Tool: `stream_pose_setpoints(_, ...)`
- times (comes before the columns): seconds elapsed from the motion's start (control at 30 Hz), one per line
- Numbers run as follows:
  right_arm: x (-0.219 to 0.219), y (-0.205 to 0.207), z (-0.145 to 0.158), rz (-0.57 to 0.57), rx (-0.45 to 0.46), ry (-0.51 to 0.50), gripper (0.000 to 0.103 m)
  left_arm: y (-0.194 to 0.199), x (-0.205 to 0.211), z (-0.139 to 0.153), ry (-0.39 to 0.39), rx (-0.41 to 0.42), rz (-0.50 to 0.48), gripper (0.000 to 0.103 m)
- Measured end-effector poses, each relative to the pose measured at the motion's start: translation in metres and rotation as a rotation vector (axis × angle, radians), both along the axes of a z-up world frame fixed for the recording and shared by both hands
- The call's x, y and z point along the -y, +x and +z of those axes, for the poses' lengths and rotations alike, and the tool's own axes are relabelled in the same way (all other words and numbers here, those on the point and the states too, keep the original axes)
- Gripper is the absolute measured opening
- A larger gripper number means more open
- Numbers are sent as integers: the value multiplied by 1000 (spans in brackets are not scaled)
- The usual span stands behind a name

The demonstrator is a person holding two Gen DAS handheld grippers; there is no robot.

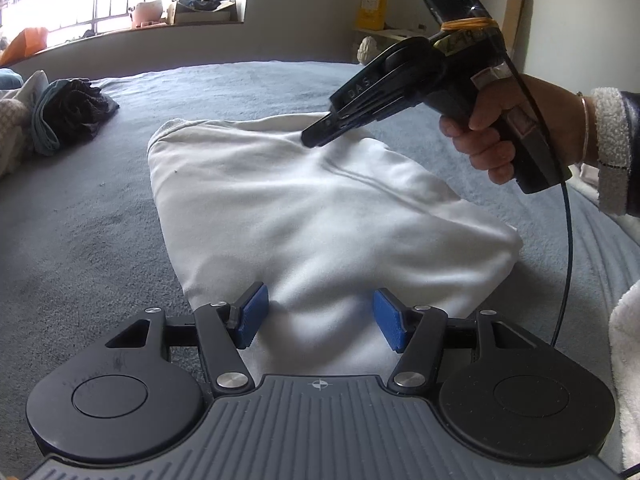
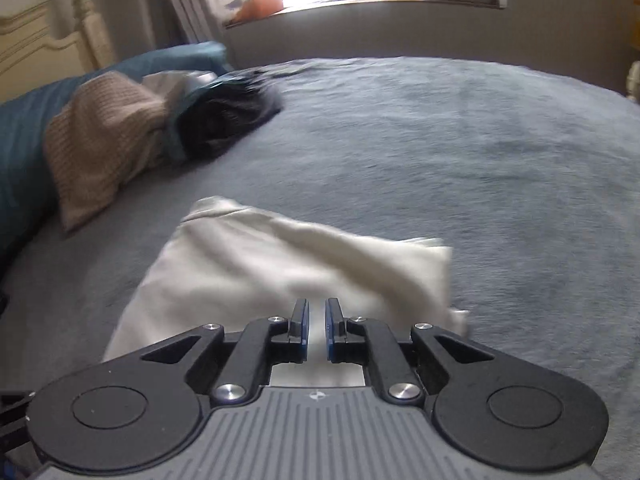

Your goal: Fold clothes

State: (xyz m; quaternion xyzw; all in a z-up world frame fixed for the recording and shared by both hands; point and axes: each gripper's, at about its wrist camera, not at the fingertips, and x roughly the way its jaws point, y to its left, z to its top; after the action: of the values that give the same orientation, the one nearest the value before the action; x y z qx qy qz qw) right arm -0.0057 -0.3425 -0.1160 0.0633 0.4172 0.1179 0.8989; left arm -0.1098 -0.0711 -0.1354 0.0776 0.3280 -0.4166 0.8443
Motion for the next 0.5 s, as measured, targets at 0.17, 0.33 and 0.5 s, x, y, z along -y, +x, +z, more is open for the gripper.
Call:
stream_pose_setpoints(0.17,-11,26,-12,28,-48,25,6,-3,-1,-1,-8,2,-3,59)
stream_pose_setpoints(0.33,-9,45,-11,46,-95,138,9,-2,-2,-2,-21,-6,-1,60)
stream_pose_setpoints(0.5,-9,65,-12,70,-150,251,19,-2,-4,-3,-23,-1,-13,60)
